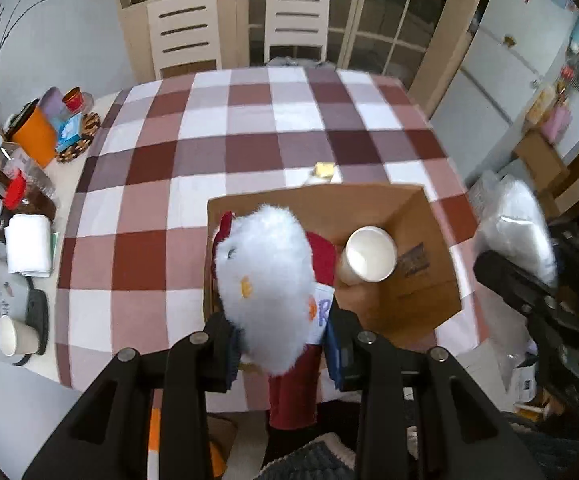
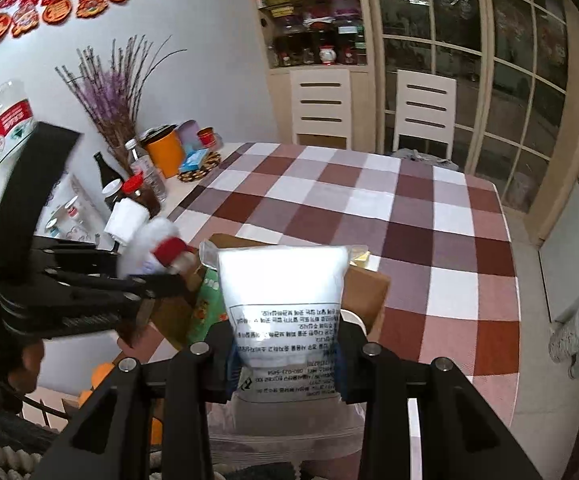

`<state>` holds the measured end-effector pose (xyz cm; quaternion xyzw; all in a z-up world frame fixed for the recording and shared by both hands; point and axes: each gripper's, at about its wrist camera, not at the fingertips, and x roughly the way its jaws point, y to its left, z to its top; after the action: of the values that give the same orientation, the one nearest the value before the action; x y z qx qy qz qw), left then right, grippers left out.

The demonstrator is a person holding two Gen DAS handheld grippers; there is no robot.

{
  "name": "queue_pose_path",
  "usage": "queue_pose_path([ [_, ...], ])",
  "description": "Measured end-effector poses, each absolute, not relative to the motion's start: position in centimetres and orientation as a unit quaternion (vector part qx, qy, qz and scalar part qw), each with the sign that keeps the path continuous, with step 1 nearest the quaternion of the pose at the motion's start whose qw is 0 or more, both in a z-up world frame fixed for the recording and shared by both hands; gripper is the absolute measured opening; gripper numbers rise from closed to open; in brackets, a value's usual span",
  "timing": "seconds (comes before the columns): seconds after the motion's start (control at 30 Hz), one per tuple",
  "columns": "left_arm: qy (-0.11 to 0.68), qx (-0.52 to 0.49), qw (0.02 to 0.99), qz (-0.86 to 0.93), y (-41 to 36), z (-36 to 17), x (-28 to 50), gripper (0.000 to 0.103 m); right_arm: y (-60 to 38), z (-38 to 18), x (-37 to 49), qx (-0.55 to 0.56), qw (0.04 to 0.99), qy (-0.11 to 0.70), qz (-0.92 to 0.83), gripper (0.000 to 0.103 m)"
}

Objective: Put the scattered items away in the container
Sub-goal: 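Carry the plush in the left tool and the clear bag in the right tool over the box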

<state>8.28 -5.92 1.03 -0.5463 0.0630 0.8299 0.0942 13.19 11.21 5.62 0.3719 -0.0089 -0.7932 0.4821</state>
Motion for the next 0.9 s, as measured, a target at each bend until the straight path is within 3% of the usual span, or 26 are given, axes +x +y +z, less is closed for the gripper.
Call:
queue_pose_path([
  [0.9, 0.092, -0.587, 0.074, 0.801, -3.8, -2.2, 6.8, 0.036, 8.9, 3.2, 12.3, 0.418, 0.463, -0.007, -0.781, 0.035],
])
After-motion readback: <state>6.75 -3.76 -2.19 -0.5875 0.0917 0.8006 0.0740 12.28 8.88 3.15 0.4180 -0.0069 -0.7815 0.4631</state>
